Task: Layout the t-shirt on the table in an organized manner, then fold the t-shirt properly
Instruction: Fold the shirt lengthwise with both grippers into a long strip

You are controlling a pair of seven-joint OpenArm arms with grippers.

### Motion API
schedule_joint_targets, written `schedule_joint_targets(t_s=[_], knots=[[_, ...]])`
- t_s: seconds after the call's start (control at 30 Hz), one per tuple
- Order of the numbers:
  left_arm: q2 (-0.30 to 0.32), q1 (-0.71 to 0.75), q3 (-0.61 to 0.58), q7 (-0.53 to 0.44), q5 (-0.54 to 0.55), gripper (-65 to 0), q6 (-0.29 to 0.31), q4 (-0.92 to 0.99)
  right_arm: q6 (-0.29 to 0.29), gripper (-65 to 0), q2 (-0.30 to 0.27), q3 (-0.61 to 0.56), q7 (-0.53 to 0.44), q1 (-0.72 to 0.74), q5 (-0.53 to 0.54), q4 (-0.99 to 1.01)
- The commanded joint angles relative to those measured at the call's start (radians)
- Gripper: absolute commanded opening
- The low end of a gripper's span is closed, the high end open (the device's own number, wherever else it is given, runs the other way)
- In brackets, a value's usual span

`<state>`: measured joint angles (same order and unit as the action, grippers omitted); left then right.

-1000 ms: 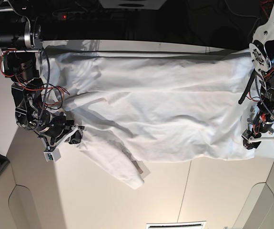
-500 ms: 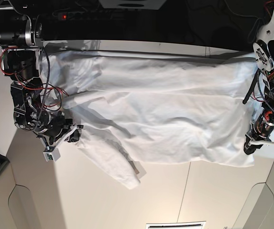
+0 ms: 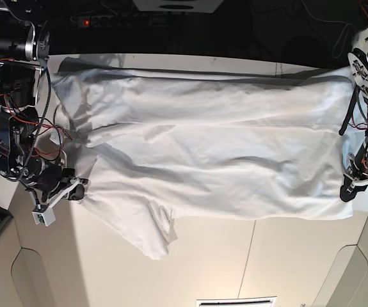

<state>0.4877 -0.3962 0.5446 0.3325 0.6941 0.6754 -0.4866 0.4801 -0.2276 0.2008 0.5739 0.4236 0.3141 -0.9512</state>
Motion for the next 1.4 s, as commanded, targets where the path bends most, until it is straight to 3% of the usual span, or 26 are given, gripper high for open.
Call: schedule_joint_targets(t_s=[0.0, 0.07, 0.23, 0.47, 0.67, 1.0, 1.37], knots=[[0.034, -0.021, 0.013, -0.007, 0.041, -65.0, 0.023, -0.019, 0.004, -65.0, -0.022, 0.008, -0.016, 0.027, 0.013, -0.026], [0.046, -0.013, 0.029, 0.020, 0.081, -65.0, 0.023, -0.019, 0.009, -65.0, -0.029, 0.024, 0.006, 0.027, 0.023, -0.037], [0.074, -0.013, 0.034, 0.146, 0.160, -65.0, 0.023, -0.040, 0.084, -65.0, -0.030, 0.084, 0.087, 0.027, 0.131, -0.077], [0.093, 0.009, 0.035, 0.467, 0.341, -65.0, 0.023, -0.161, 0.093, -65.0, -0.031, 0.093, 0.231, -0.053, 0.214, -0.282], [0.108, 0.132, 0.035, 0.634, 0.494, -65.0, 0.023, -0.336, 0.093, -65.0, -0.039, 0.093, 0.289, -0.202, 0.229, -0.488], [0.111, 0.359, 0.133, 0.656, 0.511, -65.0, 0.023, -0.513, 0.092, -65.0, -0.121, 0.106, 0.291, -0.352, 0.229, -0.515], [0.091, 0.463, 0.171, 0.656, 0.496, -65.0, 0.023, -0.513, 0.073, -65.0, -0.120, 0.116, 0.299, -0.423, 0.236, -0.514]])
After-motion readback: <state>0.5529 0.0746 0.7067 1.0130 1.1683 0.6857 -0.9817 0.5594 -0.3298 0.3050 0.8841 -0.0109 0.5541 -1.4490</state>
